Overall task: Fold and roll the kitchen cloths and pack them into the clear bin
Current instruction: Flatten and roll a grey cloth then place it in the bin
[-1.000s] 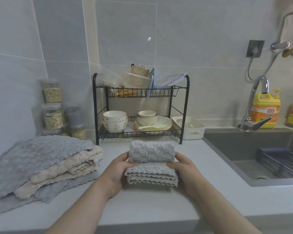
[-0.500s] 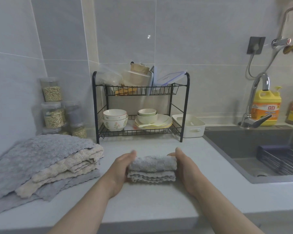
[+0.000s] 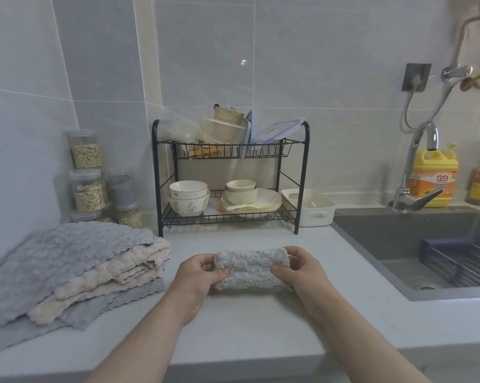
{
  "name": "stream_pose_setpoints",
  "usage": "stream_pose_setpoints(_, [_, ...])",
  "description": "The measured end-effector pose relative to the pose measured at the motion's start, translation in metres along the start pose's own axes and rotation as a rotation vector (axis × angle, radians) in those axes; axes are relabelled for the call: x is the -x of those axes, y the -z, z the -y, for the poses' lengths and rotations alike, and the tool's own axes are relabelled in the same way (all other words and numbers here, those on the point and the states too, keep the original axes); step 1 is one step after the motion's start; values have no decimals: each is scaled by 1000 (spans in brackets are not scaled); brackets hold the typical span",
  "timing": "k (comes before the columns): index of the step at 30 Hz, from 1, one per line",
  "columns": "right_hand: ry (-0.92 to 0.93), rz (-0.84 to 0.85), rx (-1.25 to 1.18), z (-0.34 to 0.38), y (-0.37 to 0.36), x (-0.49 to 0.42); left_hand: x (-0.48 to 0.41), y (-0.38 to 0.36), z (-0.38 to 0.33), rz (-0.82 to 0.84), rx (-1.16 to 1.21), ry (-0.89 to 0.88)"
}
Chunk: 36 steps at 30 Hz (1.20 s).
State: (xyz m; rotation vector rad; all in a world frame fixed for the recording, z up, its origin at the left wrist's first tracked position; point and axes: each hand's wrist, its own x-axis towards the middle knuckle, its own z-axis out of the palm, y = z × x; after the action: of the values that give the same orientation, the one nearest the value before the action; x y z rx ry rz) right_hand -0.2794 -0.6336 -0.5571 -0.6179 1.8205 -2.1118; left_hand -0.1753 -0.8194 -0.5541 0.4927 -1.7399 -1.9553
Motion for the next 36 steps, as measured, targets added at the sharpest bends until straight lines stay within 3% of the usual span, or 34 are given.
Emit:
stream_pose_setpoints(7, [-23,-26,14,0,-2,-2,-4,0,5,21,-49,-32])
stream_pose_setpoints(12, [-18,15,55,5,2,-17,-28,1,-3,148,-160,-6])
stream_pose_setpoints(18, [-79,120,-8,20,0,-79,-85,-13,-13,126,169,34])
stream_pose_setpoints(22, [-91,17,-83,33,-14,-113,-110,-24,-27,117,335,106])
stream_pose_setpoints(28, [-156,-24,-125,104,-23,-128,-120,-27,-95,147,236,147])
stream_pose_setpoints(36, [-202,-41,21,231,-13,-87,-103,-37,-215,274,128,127])
